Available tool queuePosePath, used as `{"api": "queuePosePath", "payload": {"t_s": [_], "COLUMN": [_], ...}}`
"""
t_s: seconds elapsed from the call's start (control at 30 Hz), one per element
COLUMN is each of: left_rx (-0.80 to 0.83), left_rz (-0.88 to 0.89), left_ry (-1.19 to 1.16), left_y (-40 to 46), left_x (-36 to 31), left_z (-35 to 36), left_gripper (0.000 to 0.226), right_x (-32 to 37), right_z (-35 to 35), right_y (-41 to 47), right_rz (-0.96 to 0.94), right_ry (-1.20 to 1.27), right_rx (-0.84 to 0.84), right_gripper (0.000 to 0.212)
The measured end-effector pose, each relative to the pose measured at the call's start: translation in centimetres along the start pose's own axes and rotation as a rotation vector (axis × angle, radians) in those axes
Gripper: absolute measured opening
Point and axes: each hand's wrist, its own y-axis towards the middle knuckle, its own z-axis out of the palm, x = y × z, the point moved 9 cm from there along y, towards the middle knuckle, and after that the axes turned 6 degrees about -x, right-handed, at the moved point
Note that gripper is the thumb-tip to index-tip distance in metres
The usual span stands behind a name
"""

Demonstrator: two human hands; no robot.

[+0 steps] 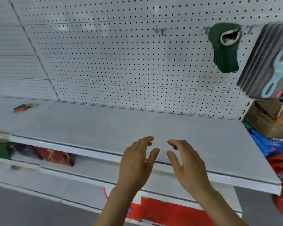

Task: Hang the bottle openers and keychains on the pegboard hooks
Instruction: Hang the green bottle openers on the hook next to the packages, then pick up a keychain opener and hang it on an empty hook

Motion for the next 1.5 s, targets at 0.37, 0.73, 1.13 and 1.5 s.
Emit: {"api": "queuePosePath", "payload": {"t_s": [0.37,0.73,1.13,1.5], "left_rx": [0.148,0.188,0.087,0.072], "left_rz": [-0.292,-0.346,-0.44,-0.494], "left_ry": [0.133,0.275,0.193,0.158], "left_y": [-4.8,-3.9,3.7,15.5], "left_x": [19.5,40.7,56.1,71.2], "left_z": [-7.5,-21.7,-28.4,-30.7], "left_gripper": [0.046,0.041,0.035,0.031], "right_x": [10.2,26.3,34.9,40.7], "right_z": [17.8,35.5,50.4,64.6], "right_y": [-2.1,0.9,9.9,21.9], "right_rz": [-0.002,0.02,0.006,-0.019], "right_ry": [-0.046,0.014,0.034,0.056], "right_rx": [0.289,0.408,0.508,0.566], "right_gripper": [0.033,0.028,0.025,0.022]}}
